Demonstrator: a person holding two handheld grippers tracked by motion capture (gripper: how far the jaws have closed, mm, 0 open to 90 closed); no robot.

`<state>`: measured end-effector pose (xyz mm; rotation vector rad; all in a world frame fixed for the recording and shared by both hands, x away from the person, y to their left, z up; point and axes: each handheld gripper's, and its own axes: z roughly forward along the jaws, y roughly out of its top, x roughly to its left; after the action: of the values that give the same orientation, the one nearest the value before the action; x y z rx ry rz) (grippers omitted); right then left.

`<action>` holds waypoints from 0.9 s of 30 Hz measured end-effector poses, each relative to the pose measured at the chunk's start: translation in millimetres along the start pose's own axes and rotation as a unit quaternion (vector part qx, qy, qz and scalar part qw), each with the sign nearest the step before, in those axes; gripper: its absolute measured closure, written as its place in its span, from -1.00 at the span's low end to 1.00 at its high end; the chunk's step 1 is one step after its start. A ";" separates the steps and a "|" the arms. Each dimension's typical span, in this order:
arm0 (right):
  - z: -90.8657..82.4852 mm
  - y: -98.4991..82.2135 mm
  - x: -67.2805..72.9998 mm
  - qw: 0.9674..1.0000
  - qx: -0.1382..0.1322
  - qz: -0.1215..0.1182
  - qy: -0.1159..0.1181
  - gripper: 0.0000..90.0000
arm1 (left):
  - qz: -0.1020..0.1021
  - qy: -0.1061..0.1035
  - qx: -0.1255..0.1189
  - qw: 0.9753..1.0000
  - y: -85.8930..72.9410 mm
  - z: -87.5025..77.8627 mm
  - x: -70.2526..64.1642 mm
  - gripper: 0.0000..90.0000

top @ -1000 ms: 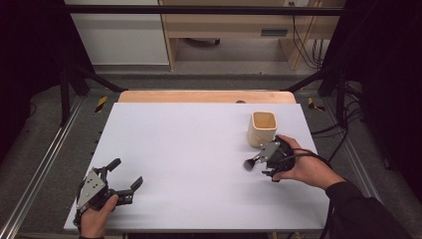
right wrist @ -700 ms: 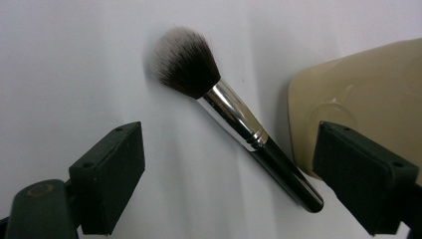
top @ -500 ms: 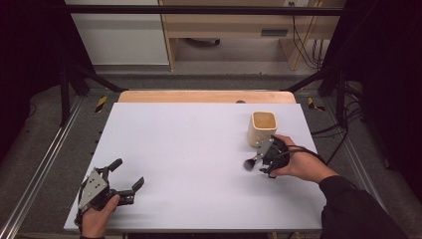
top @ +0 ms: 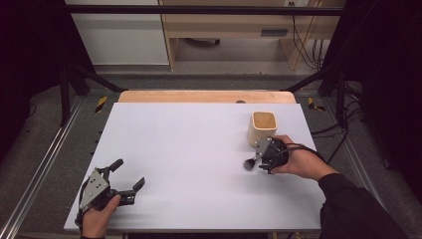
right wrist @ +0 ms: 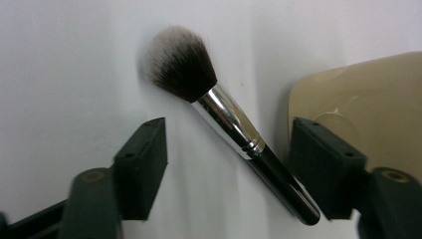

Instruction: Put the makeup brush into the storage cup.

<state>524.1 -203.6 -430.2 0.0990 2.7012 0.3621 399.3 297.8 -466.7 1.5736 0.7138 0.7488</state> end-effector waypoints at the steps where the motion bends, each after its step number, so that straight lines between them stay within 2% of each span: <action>1: 0.9 -0.2 -0.6 1.000 0.002 -0.007 0.003 -0.17 | 0.000 0.000 0.000 1.000 -0.1 0.0 0.1 -0.95; 6: 5.3 1.0 -0.6 1.000 0.015 -0.024 -0.001 -0.01 | 0.000 0.000 0.001 1.000 -0.2 0.2 0.1 -0.95; 9: 7.4 2.4 -1.5 0.999 0.017 -0.028 -0.004 0.05 | 0.001 0.000 0.001 1.000 -0.2 0.3 -0.2 -0.95; 10: 7.8 2.9 -1.0 1.000 0.018 -0.023 -0.005 0.07 | 0.001 0.000 0.001 1.000 -0.2 0.3 -0.2 -0.95; 14: 11.6 3.9 -1.7 0.999 0.021 -0.031 -0.001 0.15 | 0.001 0.000 0.002 1.000 -0.2 0.3 0.0 -0.95; 27: 18.7 2.9 -3.1 0.999 0.028 -0.037 0.005 0.25 | 0.002 0.000 0.004 1.000 -0.5 0.6 -0.1 -0.95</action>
<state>534.6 -196.7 -444.7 0.0141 2.7178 0.2651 399.7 297.5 -467.3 1.5818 0.7144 0.7489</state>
